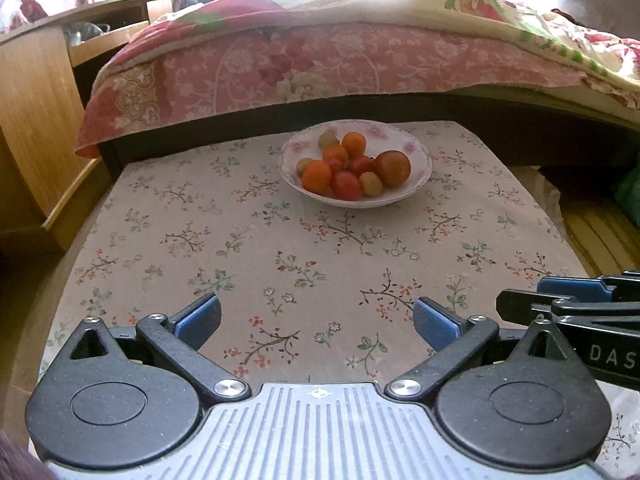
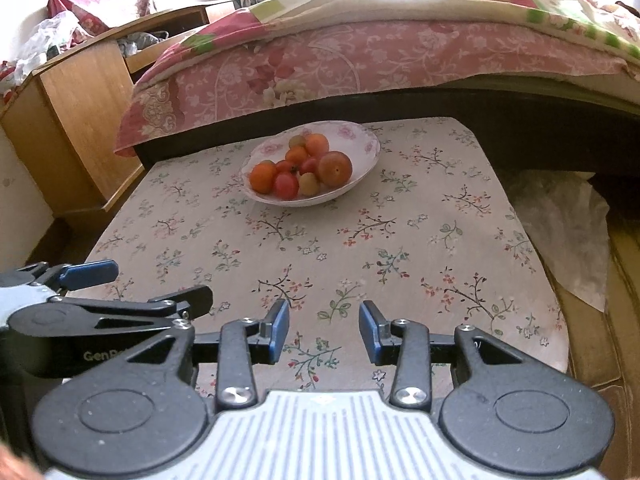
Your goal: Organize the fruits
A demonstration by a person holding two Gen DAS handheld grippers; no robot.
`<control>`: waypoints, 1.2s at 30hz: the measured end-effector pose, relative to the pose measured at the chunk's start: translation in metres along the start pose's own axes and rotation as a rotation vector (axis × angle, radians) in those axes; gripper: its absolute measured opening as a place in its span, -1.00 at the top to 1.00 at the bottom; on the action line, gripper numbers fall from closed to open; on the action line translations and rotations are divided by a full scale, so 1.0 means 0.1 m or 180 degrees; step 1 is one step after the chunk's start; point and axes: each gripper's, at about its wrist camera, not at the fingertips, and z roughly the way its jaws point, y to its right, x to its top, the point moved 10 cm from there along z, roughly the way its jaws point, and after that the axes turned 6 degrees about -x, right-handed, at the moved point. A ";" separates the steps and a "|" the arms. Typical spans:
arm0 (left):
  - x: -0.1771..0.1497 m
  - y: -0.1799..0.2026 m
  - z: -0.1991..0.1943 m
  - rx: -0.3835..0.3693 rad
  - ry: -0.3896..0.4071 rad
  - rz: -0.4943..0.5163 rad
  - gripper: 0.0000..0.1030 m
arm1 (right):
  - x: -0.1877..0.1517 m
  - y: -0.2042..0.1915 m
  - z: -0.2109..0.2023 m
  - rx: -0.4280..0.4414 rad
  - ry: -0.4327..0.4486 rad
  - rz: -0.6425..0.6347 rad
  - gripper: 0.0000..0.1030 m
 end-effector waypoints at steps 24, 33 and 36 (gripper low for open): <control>-0.13 -0.04 0.02 0.0019 -0.0188 -0.0094 -1.00 | -0.08 -0.03 0.05 0.0022 -0.0082 -0.0023 0.23; -0.15 -0.05 0.02 0.0029 -0.0183 -0.0086 -1.00 | -0.10 -0.04 0.08 0.0029 -0.0103 -0.0025 0.23; -0.15 -0.05 0.03 0.0029 -0.0186 -0.0085 -1.00 | -0.11 -0.04 0.08 0.0031 -0.0109 -0.0024 0.23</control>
